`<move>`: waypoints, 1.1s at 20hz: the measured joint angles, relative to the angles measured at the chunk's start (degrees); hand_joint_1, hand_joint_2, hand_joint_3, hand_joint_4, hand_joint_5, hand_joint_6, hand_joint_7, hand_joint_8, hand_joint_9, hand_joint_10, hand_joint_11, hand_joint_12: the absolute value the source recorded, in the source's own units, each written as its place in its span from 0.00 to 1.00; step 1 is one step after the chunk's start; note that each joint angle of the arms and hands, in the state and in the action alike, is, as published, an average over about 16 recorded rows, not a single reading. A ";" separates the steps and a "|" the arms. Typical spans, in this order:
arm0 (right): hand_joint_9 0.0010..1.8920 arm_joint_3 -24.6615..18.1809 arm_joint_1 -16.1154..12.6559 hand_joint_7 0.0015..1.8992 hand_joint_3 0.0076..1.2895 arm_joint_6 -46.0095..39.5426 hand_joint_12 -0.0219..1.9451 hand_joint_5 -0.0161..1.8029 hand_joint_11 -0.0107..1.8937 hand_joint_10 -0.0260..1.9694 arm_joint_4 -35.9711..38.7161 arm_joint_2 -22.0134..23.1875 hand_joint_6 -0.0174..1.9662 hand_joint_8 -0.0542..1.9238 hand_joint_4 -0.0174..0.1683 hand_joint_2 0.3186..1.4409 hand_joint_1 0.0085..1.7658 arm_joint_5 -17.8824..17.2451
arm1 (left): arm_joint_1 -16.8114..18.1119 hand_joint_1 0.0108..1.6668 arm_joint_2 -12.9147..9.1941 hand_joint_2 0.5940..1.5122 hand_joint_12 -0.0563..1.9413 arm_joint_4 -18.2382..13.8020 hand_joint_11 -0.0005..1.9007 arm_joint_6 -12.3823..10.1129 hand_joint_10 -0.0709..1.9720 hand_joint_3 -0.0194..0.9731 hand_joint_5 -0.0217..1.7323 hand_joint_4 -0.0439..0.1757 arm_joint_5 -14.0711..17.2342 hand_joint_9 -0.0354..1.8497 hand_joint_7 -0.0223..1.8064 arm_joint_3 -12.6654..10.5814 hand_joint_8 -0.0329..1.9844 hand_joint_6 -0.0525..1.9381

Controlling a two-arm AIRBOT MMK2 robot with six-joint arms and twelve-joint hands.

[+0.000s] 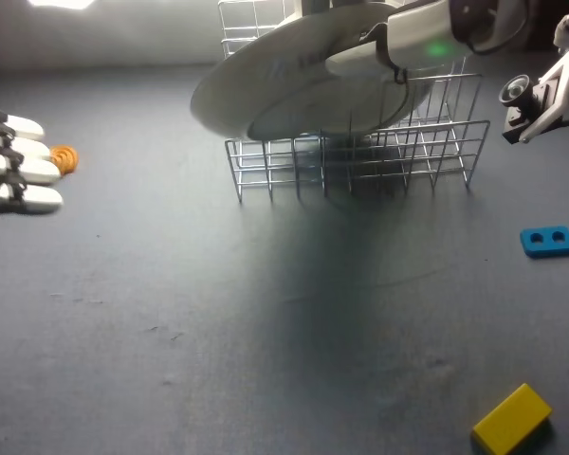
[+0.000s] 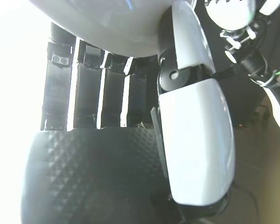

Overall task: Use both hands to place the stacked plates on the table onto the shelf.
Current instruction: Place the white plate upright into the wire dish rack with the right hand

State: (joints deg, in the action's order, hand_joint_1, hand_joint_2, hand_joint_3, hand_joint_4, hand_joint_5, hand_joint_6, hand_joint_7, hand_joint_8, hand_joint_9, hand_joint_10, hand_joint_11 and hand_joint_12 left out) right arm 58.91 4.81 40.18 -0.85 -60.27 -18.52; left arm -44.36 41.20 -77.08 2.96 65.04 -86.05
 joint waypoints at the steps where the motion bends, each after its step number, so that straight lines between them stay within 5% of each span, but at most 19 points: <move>1: 0.57 0.43 0.10 0.52 0.00 0.08 0.56 0.49 0.42 0.29 -0.62 -0.13 0.49 0.58 0.07 0.64 0.68 0.07 | 0.11 0.01 -0.23 0.54 0.03 -0.07 0.01 0.09 0.04 0.03 0.02 0.21 1.30 0.03 0.02 0.36 0.01 0.03; 12: 0.58 5.91 2.60 0.51 0.00 2.67 0.56 0.49 0.43 0.28 -8.44 -2.84 0.49 0.58 0.04 0.64 0.68 -0.06 | 5.82 0.01 -3.67 0.54 0.03 -2.84 0.01 1.34 0.04 0.03 0.02 0.21 14.71 0.03 0.02 7.30 0.01 0.03; 22: 0.57 8.97 6.09 0.51 0.00 6.30 0.60 0.48 0.42 0.32 -10.60 -4.67 0.49 0.57 0.03 0.64 0.67 -2.35 | 15.35 0.01 -6.21 0.54 0.03 -8.66 0.01 1.71 0.04 0.03 0.02 0.21 17.07 0.03 0.02 16.40 0.01 0.03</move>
State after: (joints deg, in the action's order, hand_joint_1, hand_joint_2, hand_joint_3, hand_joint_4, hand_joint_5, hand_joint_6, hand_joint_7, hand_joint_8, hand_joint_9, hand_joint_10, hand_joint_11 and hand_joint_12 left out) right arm 67.88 10.90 46.48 -11.46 -64.94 -20.87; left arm -29.01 34.99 -85.75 4.67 82.11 -69.65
